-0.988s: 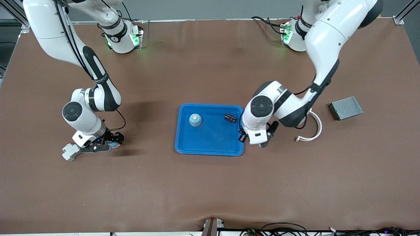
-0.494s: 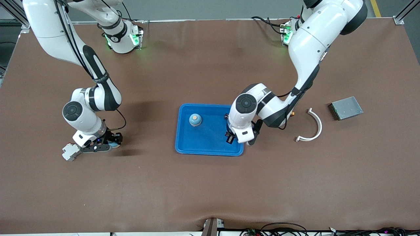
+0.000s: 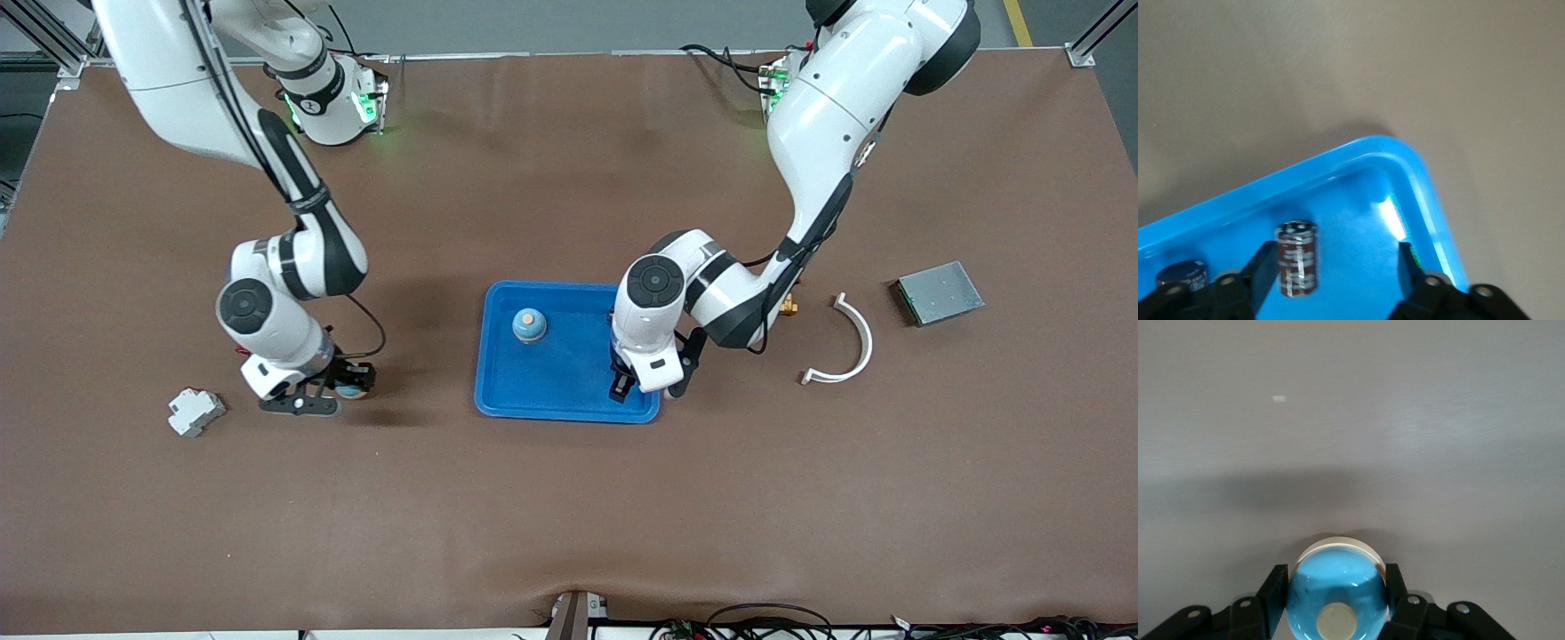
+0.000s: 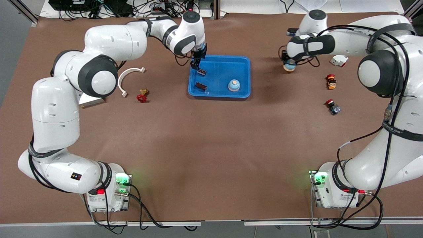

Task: Place electrolytic capacitor and blue bell in tray
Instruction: 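Release the capacitor into the tray while the right gripper carries the bell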

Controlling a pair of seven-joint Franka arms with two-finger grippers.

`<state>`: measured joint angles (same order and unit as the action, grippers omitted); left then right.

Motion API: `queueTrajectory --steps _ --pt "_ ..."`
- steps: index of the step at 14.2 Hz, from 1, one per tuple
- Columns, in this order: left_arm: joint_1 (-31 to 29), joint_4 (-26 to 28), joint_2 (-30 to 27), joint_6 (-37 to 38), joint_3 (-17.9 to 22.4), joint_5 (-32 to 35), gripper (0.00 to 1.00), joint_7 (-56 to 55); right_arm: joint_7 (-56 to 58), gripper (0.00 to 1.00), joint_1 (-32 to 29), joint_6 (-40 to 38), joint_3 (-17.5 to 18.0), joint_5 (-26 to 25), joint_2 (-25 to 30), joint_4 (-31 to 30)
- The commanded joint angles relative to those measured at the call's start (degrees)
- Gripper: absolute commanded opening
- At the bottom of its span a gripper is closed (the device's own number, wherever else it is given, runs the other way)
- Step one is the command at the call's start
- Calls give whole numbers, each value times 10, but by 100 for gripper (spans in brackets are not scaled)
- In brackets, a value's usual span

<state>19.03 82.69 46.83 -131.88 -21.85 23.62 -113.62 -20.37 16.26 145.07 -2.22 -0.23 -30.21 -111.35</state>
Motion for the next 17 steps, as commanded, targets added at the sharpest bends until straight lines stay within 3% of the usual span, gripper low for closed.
queueTrajectory --steps 1,6,13,17 --pt "-7 -21 -33 59 2 3 100 9 -97 0 51 -33 -3 0 9 23" --pt "-63 -39 -120 140 -2 -16 100 193 -252 0 126 -83 -3 0 1 85" --pt "-180 -32 -237 294 -1 -43 100 597 -396 0 194 -107 -4 -5 -76 185" --pt "-231 -29 -283 327 -1 -87 100 709 -418 0 206 -106 -4 -5 -100 206"
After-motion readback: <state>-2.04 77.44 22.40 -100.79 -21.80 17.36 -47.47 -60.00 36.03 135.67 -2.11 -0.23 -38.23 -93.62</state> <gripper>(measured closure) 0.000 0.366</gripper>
